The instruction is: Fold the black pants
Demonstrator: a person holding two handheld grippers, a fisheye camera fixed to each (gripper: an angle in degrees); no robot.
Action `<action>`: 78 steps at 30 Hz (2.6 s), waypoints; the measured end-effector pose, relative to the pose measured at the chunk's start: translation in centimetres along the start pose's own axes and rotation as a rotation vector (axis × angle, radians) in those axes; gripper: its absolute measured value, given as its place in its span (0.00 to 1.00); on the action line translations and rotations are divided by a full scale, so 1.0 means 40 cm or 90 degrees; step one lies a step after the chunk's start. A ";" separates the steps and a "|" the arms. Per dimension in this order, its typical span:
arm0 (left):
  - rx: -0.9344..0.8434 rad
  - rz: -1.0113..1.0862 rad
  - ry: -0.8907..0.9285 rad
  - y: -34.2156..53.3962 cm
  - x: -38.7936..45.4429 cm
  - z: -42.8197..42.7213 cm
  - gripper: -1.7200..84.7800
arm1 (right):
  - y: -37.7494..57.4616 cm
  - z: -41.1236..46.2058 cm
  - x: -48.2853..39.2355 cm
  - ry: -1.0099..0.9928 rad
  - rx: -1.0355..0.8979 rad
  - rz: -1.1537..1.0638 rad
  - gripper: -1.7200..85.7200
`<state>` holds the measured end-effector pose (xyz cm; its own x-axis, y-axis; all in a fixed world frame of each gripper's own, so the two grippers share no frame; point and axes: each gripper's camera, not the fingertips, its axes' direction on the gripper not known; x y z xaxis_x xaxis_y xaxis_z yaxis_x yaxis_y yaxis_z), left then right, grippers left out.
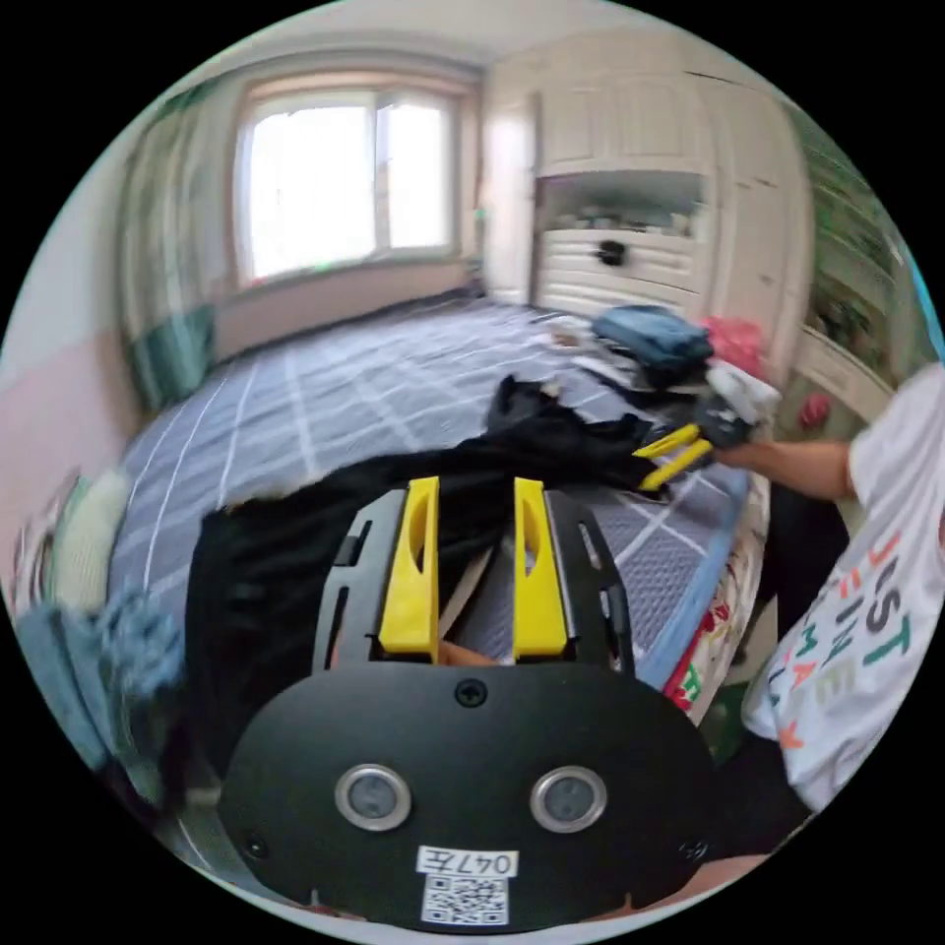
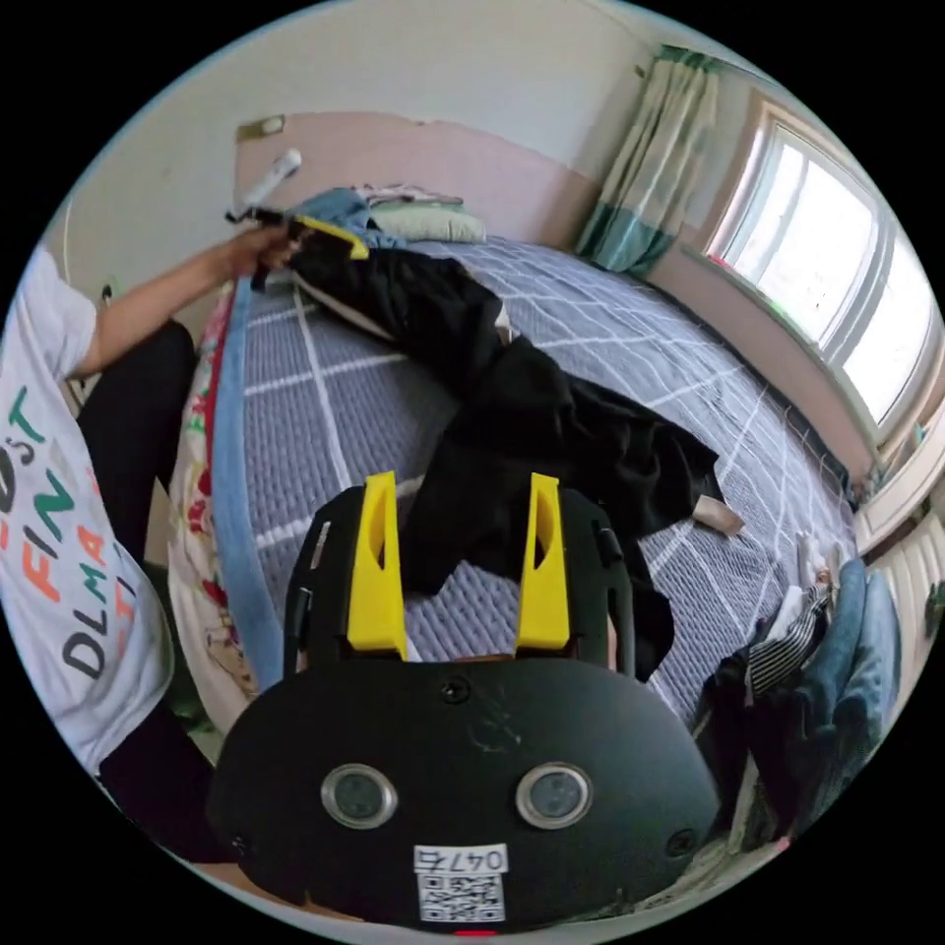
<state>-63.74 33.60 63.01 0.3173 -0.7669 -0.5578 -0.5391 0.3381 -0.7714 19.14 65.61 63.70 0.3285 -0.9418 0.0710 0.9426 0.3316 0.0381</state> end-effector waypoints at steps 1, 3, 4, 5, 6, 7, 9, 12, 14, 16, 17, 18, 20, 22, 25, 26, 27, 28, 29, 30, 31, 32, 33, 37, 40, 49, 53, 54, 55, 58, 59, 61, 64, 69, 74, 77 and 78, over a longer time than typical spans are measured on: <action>0.031 0.091 0.026 -0.030 0.080 0.013 0.18 | -0.001 0.008 0.012 -0.024 -0.033 -0.002 0.03; 0.017 0.237 0.014 -0.085 0.203 0.058 0.21 | -0.005 -0.025 0.033 -0.023 -0.031 0.019 0.02; -0.009 0.329 0.008 -0.117 0.279 0.101 0.23 | -0.006 -0.071 0.039 -0.024 -0.001 0.018 0.02; -0.034 0.404 0.029 -0.144 0.343 0.151 0.24 | -0.007 -0.095 0.041 -0.028 0.013 0.019 0.02; -0.049 0.433 0.049 -0.155 0.369 0.177 0.24 | -0.007 -0.145 0.047 -0.037 0.038 0.026 0.02; -0.081 0.476 0.098 -0.172 0.412 0.233 0.24 | -0.005 -0.200 0.052 -0.048 0.071 0.035 0.02; -0.129 0.508 0.112 -0.185 0.460 0.314 0.22 | -0.001 -0.289 0.064 -0.069 0.119 0.047 0.02; -0.119 0.528 0.053 -0.186 0.509 0.370 0.07 | -0.001 -0.431 0.082 -0.110 0.174 0.038 0.02; -0.056 0.579 0.015 -0.191 0.540 0.329 0.02 | -0.014 -0.494 0.091 -0.119 0.174 0.013 0.02; -0.055 0.572 0.013 -0.239 0.529 0.299 0.02 | -0.040 -0.563 0.128 -0.064 0.189 -0.014 0.02; -0.043 0.546 -0.004 -0.287 0.501 0.289 0.02 | -0.050 -0.576 0.147 -0.036 0.192 -0.016 0.02; -0.039 0.527 -0.019 -0.315 0.483 0.290 0.02 | -0.074 -0.593 0.200 0.030 0.192 -0.009 0.02; -0.053 0.438 -0.069 -0.453 0.389 0.336 0.05 | -0.125 -0.585 0.312 0.110 0.178 0.009 0.03; -0.079 0.365 -0.097 -0.558 0.304 0.414 0.10 | -0.214 -0.506 0.506 0.190 0.136 0.051 0.06; -0.196 0.190 -0.084 -0.672 0.143 0.565 0.18 | -0.286 -0.306 0.766 0.236 -0.023 0.166 0.14; -0.206 0.147 -0.054 -0.684 0.100 0.579 0.19 | -0.284 -0.271 0.804 0.221 -0.064 0.196 0.14; -0.187 0.132 -0.046 -0.684 0.085 0.570 0.19 | -0.269 -0.235 0.851 0.168 -0.090 0.248 0.14; -0.134 0.125 -0.039 -0.672 0.067 0.533 0.19 | -0.243 -0.240 0.847 0.119 -0.009 0.262 0.14; -0.096 0.135 -0.035 -0.646 0.058 0.488 0.19 | -0.227 -0.247 0.830 0.108 0.039 0.253 0.14; -0.090 0.144 -0.031 -0.628 0.057 0.466 0.19 | -0.199 -0.254 0.779 0.098 0.095 0.219 0.14; -0.105 0.167 -0.016 -0.582 0.060 0.427 0.20 | -0.176 -0.246 0.718 0.075 0.111 0.171 0.15; -0.143 0.189 0.004 -0.520 0.068 0.392 0.20 | -0.164 -0.238 0.686 0.056 0.112 0.152 0.15; -0.164 0.199 0.013 -0.483 0.074 0.374 0.19 | -0.141 -0.218 0.620 0.006 0.108 0.123 0.16; -0.245 0.225 -0.042 -0.166 0.122 0.231 0.18 | -0.085 -0.129 0.379 -0.055 0.043 0.024 0.17; -0.272 0.182 -0.138 -0.002 0.104 0.151 0.19 | -0.088 -0.043 0.289 0.027 -0.039 -0.031 0.12; -0.399 0.096 -0.085 0.065 -0.089 0.197 0.03 | -0.159 -0.150 0.275 0.008 -0.122 -0.012 0.02; -0.395 0.135 0.032 0.019 -0.116 0.084 0.02 | -0.143 -0.322 0.204 -0.038 -0.132 -0.047 0.02; -0.397 0.145 0.046 0.015 -0.122 0.063 0.02 | -0.131 -0.383 0.183 -0.060 -0.126 -0.054 0.02; -0.401 0.161 0.065 0.011 -0.140 0.023 0.02 | -0.117 -0.446 0.172 -0.087 -0.110 -0.049 0.02; -0.417 0.156 0.107 0.002 -0.216 -0.058 0.02 | -0.081 -0.582 0.194 -0.126 -0.043 -0.001 0.02; -0.405 0.139 0.121 -0.004 -0.250 -0.082 0.02 | -0.076 -0.598 0.207 -0.121 -0.035 0.011 0.02; -0.383 0.122 0.150 -0.009 -0.284 -0.103 0.02 | -0.056 -0.596 0.278 -0.101 -0.061 0.052 0.02; -0.377 0.139 0.158 0.004 -0.284 -0.104 0.02 | -0.007 -0.469 0.364 -0.134 -0.137 0.100 0.06; -0.449 0.139 0.112 0.068 -0.287 -0.051 0.02 | 0.144 -0.289 0.398 -0.100 -0.203 0.247 0.12; -0.432 0.112 0.112 0.047 -0.341 -0.083 0.02 | 0.157 -0.337 0.202 -0.089 -0.128 0.213 0.15; -0.429 0.110 0.096 0.035 -0.368 -0.109 0.02 | 0.123 -0.324 0.029 -0.165 -0.122 0.147 0.15; -0.427 0.109 0.094 0.034 -0.374 -0.114 0.02 | 0.118 -0.300 -0.026 -0.168 -0.140 0.132 0.15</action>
<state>-72.78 43.02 71.71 0.1022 -0.8148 -0.5706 -0.9512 0.0878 -0.2957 23.96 67.48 51.86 0.5139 -0.8002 0.3091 0.8574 0.4672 -0.2161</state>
